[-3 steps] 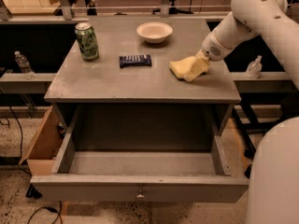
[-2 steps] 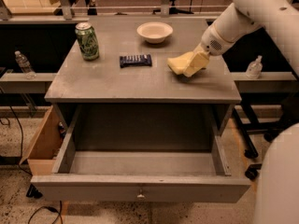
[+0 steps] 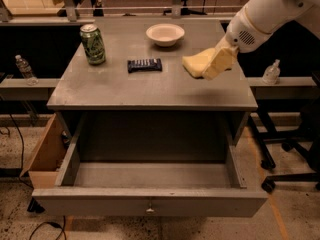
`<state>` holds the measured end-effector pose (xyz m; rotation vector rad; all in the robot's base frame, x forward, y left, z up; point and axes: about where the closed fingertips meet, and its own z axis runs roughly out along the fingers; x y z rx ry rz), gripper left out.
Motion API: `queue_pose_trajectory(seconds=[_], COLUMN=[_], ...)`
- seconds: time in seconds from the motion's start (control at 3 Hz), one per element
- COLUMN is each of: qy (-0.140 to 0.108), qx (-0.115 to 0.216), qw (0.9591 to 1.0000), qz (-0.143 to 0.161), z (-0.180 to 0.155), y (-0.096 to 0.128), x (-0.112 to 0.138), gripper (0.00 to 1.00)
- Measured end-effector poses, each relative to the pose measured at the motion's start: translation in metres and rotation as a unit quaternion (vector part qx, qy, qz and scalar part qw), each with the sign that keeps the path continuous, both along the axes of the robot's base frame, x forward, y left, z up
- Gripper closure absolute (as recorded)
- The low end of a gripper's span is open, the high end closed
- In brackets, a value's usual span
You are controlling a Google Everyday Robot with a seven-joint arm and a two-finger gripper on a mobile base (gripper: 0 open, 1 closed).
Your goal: Place sponge into top drawer
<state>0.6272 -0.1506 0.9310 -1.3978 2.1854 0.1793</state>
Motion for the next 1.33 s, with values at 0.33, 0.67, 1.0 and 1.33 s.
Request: queue_pose_trajectory(seconds=[0.33, 0.67, 1.0, 1.33], qy=[0.009, 0.05, 0.049, 0.04], qx=[0.01, 0.01, 0.01, 0.004], qw=[0.9994, 0.9966, 0.9967, 0.9971], qz=[-0.033, -0.064, -0.064, -0.064], z=[-0.008, -0.046, -0.044, -0.044], y=[-0.001, 0.006, 0.006, 0.005], x=[-0.038, -0.079, -0.079, -0.095], gripper=[1.0, 1.0, 1.0, 1.0])
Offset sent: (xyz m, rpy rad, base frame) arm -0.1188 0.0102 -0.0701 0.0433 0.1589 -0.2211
